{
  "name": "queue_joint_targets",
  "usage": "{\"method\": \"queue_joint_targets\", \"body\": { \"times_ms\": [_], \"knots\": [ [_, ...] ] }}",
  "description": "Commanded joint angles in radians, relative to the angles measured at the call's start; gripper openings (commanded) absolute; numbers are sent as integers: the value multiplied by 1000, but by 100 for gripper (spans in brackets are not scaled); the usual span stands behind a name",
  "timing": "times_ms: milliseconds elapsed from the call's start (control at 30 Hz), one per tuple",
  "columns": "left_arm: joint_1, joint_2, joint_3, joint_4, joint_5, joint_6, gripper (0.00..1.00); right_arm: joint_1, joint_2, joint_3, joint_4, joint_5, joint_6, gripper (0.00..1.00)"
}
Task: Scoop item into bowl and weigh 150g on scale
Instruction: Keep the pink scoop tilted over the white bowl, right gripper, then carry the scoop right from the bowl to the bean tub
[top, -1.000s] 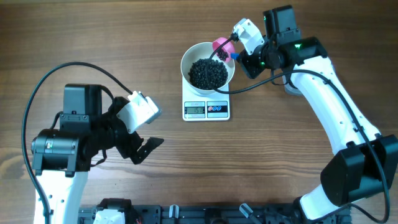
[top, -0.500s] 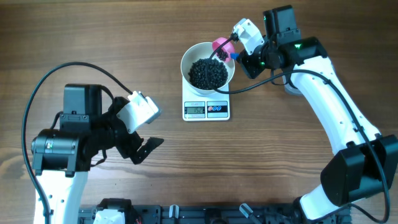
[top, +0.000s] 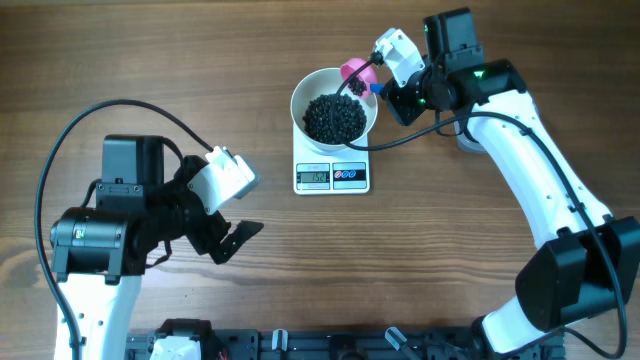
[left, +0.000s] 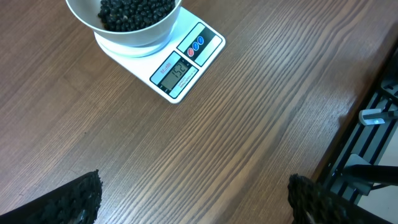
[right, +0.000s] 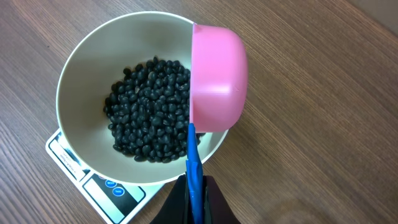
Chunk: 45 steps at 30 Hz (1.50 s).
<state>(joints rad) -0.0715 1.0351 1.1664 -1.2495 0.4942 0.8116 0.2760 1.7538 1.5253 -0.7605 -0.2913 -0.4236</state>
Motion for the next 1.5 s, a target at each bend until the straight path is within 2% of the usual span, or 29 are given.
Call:
{"method": "queue_joint_targets", "body": {
  "times_ms": [0, 167, 767, 900, 1133, 1467],
  "knots": [
    [-4, -2, 19, 3, 1, 23, 100, 7, -30, 14, 8, -41, 5, 4],
    [-4, -2, 19, 3, 1, 23, 100, 7, -30, 14, 0, -160, 5, 4],
    [-4, -2, 19, 3, 1, 23, 100, 7, -30, 14, -27, -201, 16, 4],
    [-5, -2, 19, 3, 1, 23, 100, 7, -30, 14, -28, -232, 108, 4],
    [-4, -2, 19, 3, 1, 23, 100, 6, -30, 14, -17, -416, 274, 4],
    [-4, -2, 19, 3, 1, 23, 100, -87, -30, 14, -12, -491, 374, 4]
  ]
}}
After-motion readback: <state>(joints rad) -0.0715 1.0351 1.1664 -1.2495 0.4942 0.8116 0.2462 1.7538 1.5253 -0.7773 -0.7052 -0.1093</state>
